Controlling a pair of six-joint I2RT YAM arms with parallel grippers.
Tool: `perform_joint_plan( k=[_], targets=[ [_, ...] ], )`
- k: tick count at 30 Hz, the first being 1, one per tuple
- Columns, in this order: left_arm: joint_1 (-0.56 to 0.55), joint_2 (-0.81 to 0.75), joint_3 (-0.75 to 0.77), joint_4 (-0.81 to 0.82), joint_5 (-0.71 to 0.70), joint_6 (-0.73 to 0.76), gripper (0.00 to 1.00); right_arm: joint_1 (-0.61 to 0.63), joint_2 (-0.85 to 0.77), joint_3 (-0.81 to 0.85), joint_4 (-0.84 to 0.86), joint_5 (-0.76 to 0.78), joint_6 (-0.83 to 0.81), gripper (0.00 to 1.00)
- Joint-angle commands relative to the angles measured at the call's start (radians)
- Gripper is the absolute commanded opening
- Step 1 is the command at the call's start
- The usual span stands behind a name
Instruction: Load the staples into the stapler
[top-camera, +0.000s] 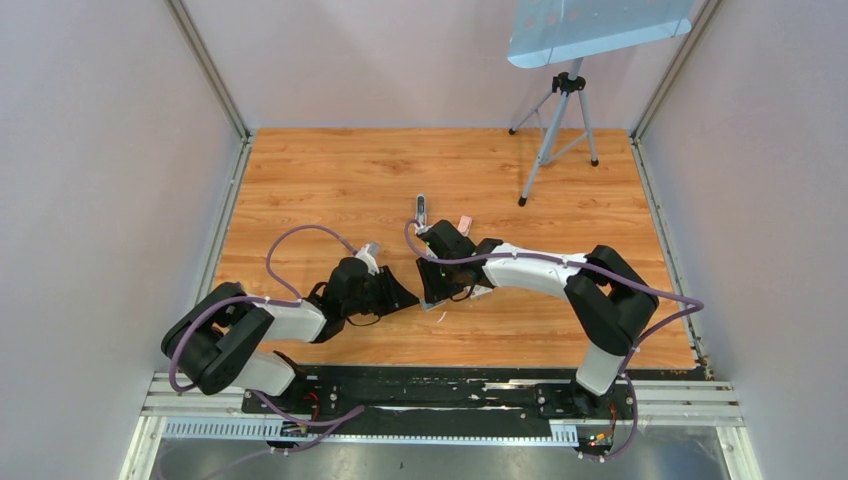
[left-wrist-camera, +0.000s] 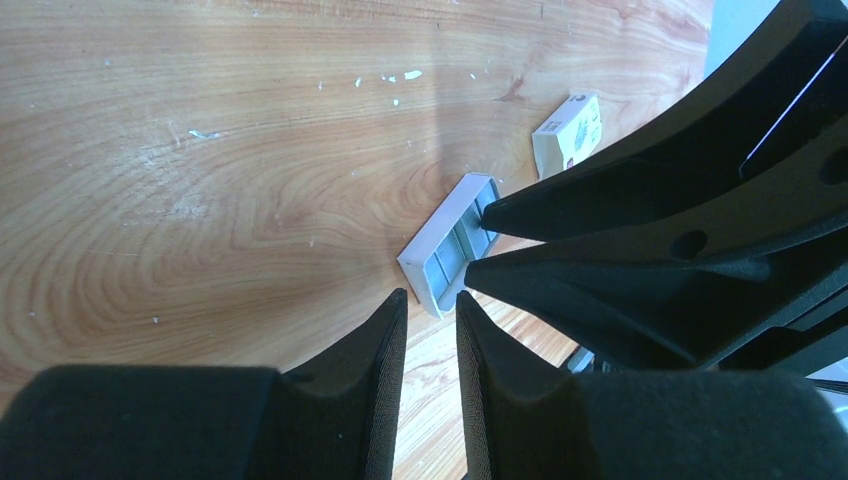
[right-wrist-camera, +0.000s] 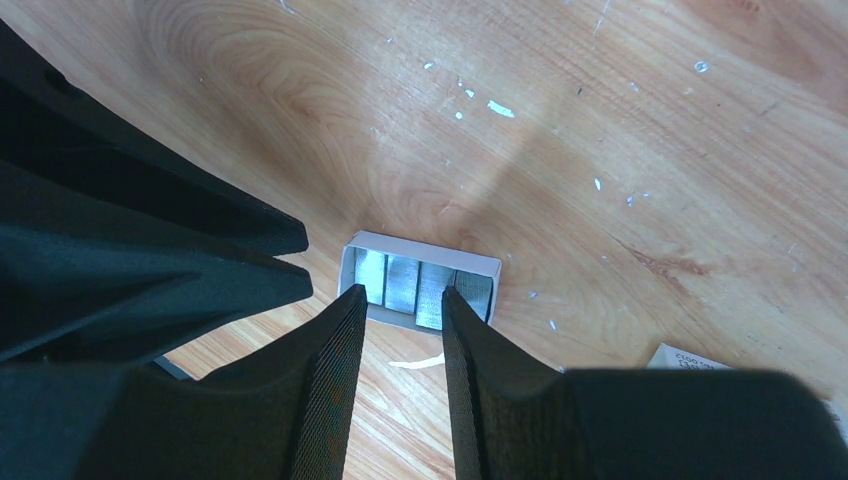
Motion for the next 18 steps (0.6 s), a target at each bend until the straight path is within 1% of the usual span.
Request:
perform_joint_plan(
  k=[1,12,18],
  targets=[
    [-0.009,0.010,-0.012,0.039,0.004,-0.002,0.27,-0.009,0.015,-0.029,-0.004,-0.011,0.019,0.38],
    [-0.009,0.024,-0.015,0.053,0.000,-0.006,0.26,-0.010,-0.010,-0.022,0.015,-0.064,0.027,0.38],
    [-0.010,0.028,-0.016,0.060,0.000,-0.008,0.26,-0.019,-0.049,-0.021,-0.007,-0.021,0.006,0.38]
  ],
)
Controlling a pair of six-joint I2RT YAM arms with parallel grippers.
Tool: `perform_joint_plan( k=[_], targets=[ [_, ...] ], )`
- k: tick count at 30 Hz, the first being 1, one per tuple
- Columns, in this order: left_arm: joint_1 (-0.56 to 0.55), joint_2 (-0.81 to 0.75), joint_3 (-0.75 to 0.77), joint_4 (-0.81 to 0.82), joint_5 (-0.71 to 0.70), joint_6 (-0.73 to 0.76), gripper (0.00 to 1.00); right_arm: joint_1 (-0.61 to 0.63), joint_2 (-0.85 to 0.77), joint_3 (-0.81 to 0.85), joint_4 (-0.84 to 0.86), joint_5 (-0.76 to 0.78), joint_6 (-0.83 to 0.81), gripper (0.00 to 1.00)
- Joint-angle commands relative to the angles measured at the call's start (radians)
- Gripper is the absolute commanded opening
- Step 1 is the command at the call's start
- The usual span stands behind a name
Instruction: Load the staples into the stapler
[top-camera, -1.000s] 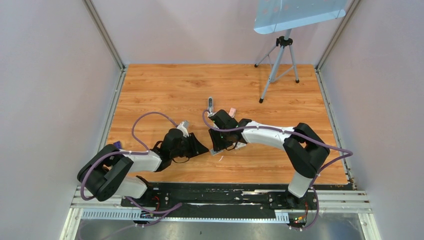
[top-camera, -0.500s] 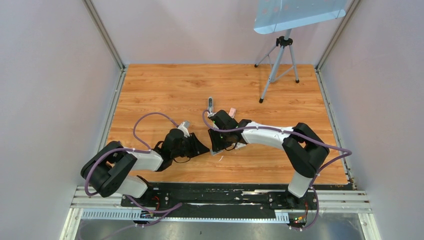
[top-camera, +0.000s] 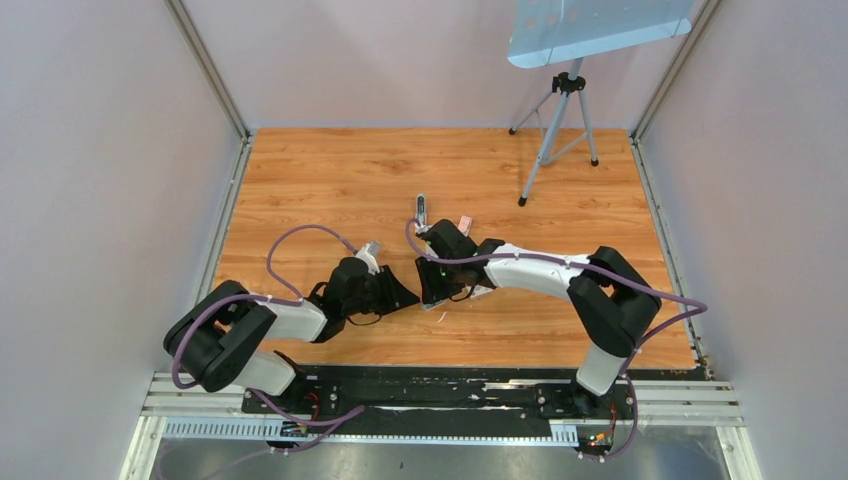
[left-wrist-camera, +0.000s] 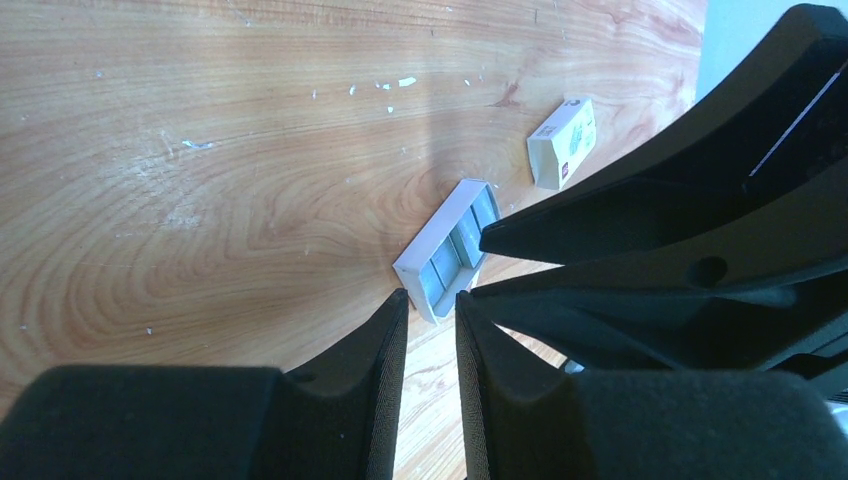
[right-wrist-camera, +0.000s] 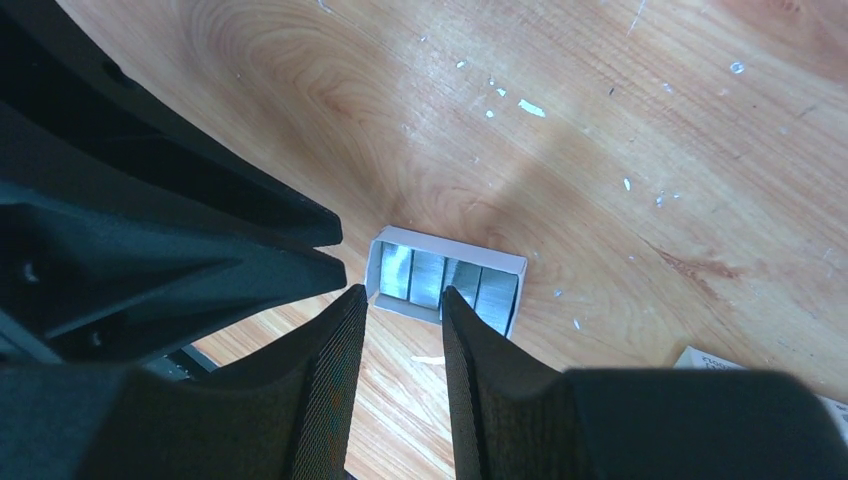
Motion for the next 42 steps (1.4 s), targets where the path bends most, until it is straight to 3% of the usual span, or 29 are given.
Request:
perform_joint_plan(
  k=[1,6,42],
  targets=[
    [-0.009,0.016,-0.016,0.034,0.001,-0.007,0.26,-0.019,-0.040,-0.010,-0.039,0.034,-0.018,0.38],
    [-0.014,0.025,-0.016,0.050,0.011,-0.014,0.19,-0.026,-0.038,-0.005,-0.060,0.079,-0.042,0.38],
    [-0.028,0.043,-0.005,0.052,0.007,-0.011,0.20,-0.041,0.012,0.000,-0.066,0.048,-0.049,0.38]
  ],
)
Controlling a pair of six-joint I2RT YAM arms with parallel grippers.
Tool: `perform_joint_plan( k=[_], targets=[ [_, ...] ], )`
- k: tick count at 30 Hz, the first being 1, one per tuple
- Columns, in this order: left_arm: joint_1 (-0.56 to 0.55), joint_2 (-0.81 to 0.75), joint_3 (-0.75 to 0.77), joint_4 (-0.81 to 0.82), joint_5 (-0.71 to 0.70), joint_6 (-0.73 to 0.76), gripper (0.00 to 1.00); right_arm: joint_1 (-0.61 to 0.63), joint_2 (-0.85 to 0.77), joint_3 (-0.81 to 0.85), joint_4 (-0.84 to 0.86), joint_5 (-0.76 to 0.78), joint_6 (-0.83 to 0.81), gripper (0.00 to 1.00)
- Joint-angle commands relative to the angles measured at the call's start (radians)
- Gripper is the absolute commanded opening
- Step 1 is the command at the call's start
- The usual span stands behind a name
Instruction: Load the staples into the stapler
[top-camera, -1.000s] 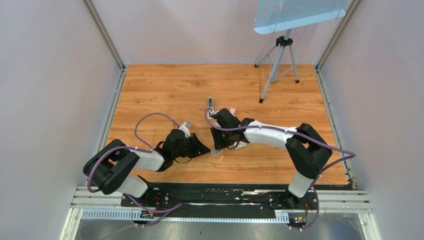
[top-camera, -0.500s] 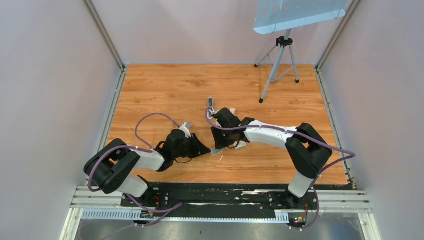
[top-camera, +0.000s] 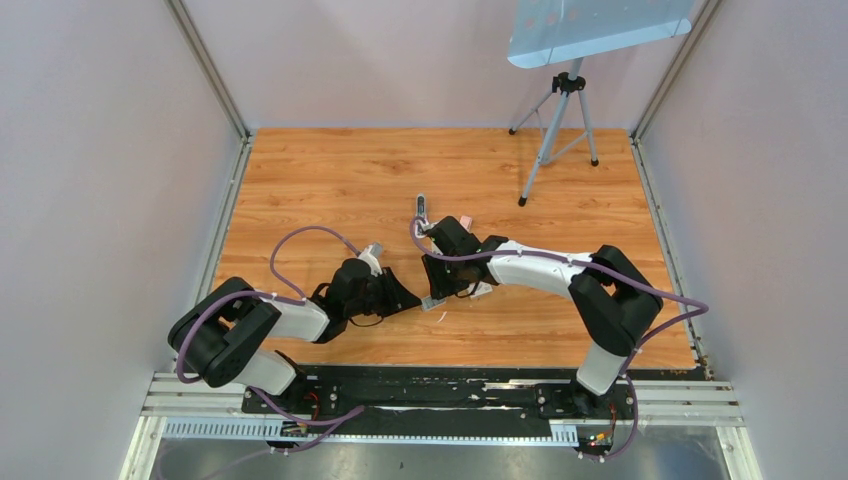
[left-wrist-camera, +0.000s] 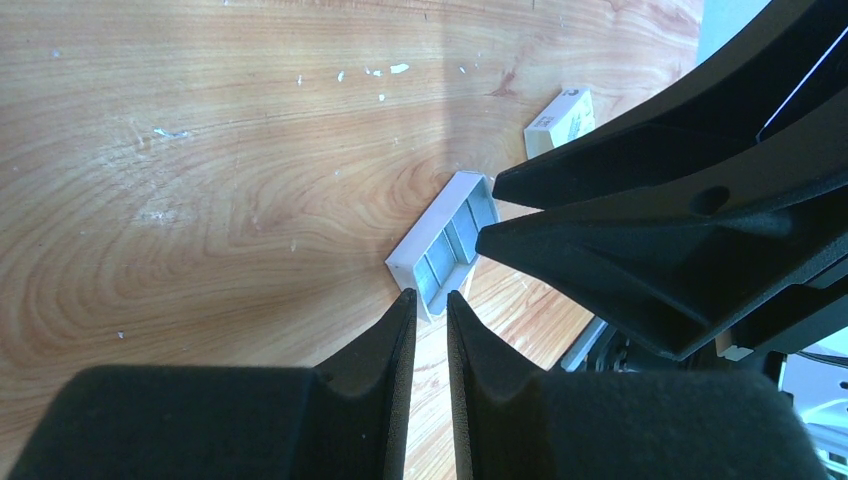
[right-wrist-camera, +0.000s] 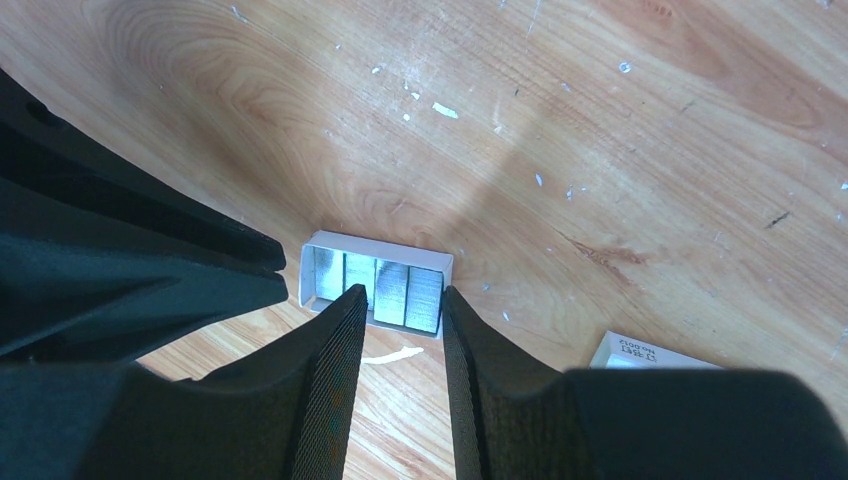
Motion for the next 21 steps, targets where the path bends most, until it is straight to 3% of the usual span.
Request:
perform_joint_plan(
  k=[1,21],
  targets=[
    [-0.008,0.013,-0.005,0.023,0.004,0.007,0.20,-0.009,0.021,0.000,-0.033,-0.014,0.002,0.38],
    [-0.016,0.054,-0.013,0.083,0.011,-0.009,0.18,-0.007,-0.032,0.014,-0.051,-0.016,0.015,0.39]
  ],
)
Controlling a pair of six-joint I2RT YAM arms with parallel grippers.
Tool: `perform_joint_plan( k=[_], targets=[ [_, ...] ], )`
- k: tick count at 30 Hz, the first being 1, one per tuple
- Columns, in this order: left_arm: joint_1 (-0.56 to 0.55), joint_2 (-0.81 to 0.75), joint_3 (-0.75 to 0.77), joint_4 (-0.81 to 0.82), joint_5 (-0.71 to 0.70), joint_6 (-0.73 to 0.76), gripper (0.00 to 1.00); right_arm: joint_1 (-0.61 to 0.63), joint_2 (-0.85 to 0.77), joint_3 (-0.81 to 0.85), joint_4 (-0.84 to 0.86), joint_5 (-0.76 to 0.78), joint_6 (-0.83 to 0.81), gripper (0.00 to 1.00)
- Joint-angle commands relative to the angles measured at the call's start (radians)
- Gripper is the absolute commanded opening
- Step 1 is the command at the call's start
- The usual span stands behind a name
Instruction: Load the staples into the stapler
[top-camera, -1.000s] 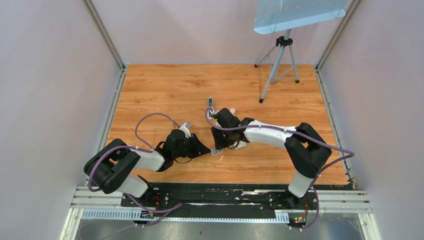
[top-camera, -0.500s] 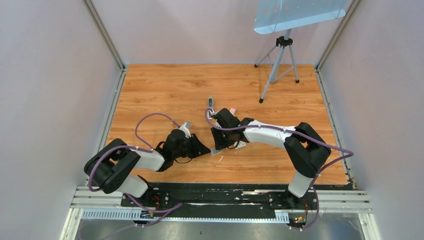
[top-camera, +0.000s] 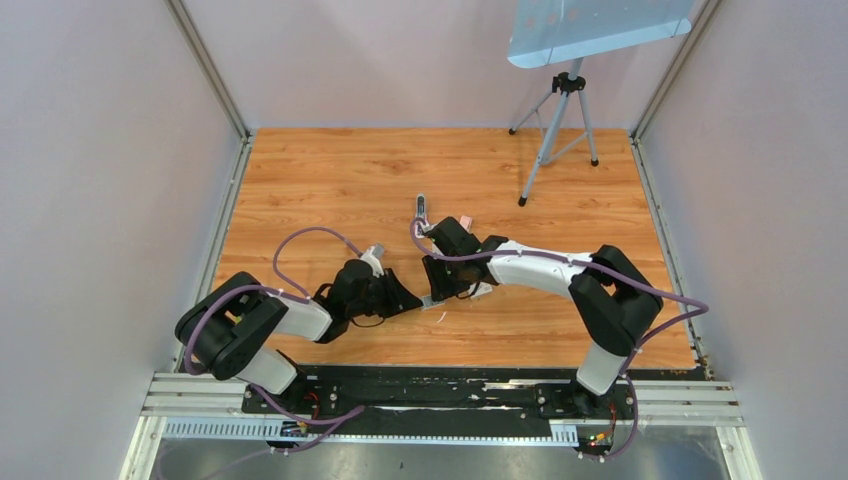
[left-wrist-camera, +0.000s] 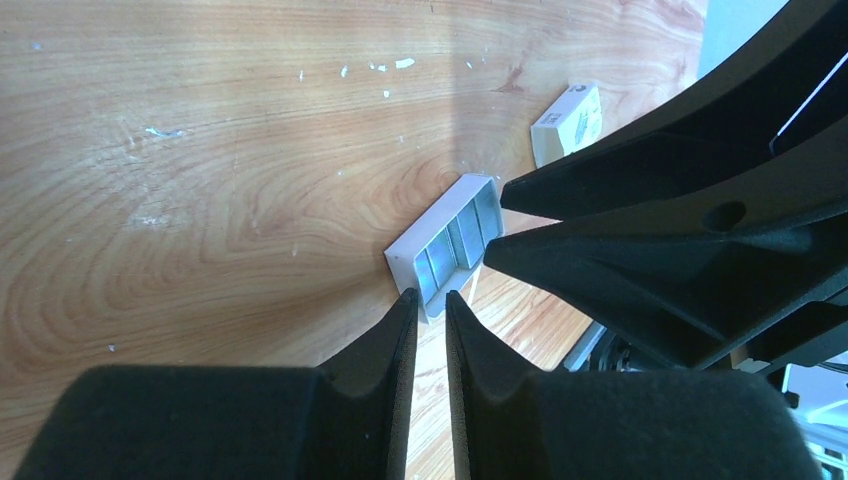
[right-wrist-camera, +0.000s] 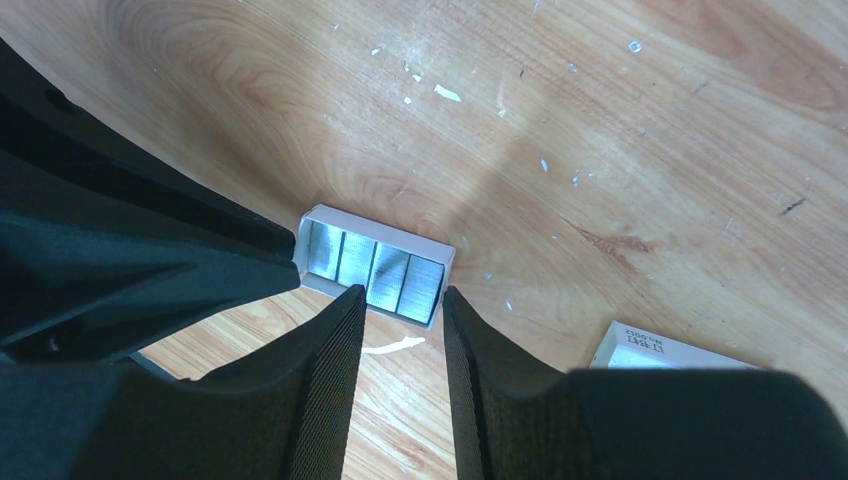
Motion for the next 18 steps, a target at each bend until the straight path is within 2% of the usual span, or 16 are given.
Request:
perform_joint_plan(
  k=[1,4,11,18],
  targets=[
    [-0.010,0.012,-0.014,0.051,0.009,-0.004,0.18,-0.007,-0.036,0.014,-0.035,-0.002,0.012,0.39],
    [-0.012,0.007,-0.014,0.056,0.008,-0.005,0.18,-0.007,-0.044,0.016,-0.040,0.019,0.010,0.43],
    [-0.012,-0.010,-0.029,0.051,-0.014,-0.009,0.18,0.019,-0.031,0.035,-0.071,0.129,-0.023,0.61],
    [-0.012,-0.048,-0.039,0.006,-0.048,-0.003,0.19,0.060,0.019,0.066,-0.085,0.214,-0.046,0.64]
  ],
)
